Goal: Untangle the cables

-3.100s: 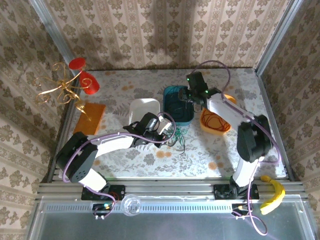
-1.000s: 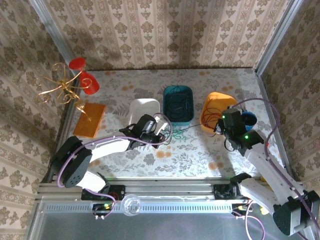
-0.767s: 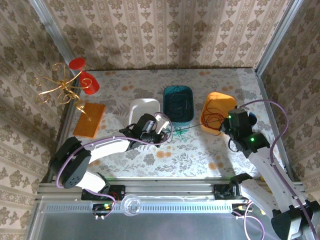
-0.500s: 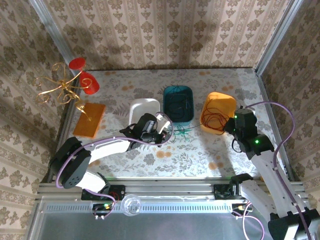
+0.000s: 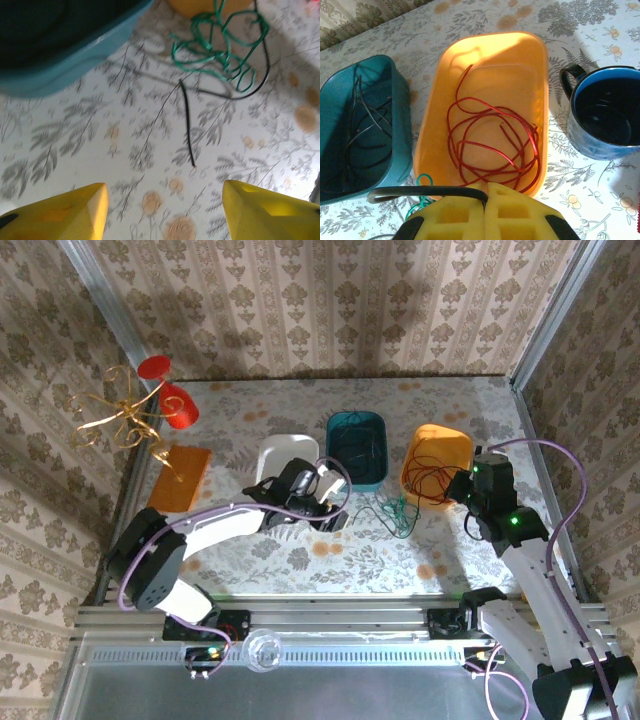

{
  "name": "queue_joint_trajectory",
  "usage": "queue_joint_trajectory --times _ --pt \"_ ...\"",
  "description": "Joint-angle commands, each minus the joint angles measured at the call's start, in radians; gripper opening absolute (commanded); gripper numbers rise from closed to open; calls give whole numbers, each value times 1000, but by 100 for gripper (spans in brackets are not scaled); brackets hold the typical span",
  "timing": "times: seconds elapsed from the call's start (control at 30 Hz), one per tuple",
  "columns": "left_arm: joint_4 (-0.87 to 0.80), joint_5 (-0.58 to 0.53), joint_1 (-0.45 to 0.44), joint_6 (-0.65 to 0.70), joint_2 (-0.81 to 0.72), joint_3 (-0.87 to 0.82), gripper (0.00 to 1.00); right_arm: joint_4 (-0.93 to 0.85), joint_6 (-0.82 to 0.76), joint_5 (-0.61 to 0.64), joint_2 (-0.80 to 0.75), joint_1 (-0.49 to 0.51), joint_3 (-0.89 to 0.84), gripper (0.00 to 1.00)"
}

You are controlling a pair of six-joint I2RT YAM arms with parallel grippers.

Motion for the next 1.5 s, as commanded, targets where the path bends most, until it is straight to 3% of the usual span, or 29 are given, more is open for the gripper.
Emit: queue_joint_trajectory --times 0.0,0.3,0.47,0.67,0.93,1.07,1.47 --pt "-23 88 1 54 78 101 60 -2 -25 -32 3 7 -8 2" --pt "-183 165 -104 221 351 442 58 -8 -19 -17 -5 7 -11 2" --pt "-181 200 -112 225 441 536 52 -45 -16 -5 -14 7 -13 2" --pt "-235 223 -120 235 543 657 51 -54 -12 5 -14 7 -8 2" --pt "-311 186 -130 284 645 736 51 -65 -18 14 -25 6 -3 2" --pt "-246 79 -136 276 637 701 51 -68 -21 5 -31 5 0 2" --pt "-106 -18 -139 233 637 642 48 -74 -22 -8 -36 5 6 2"
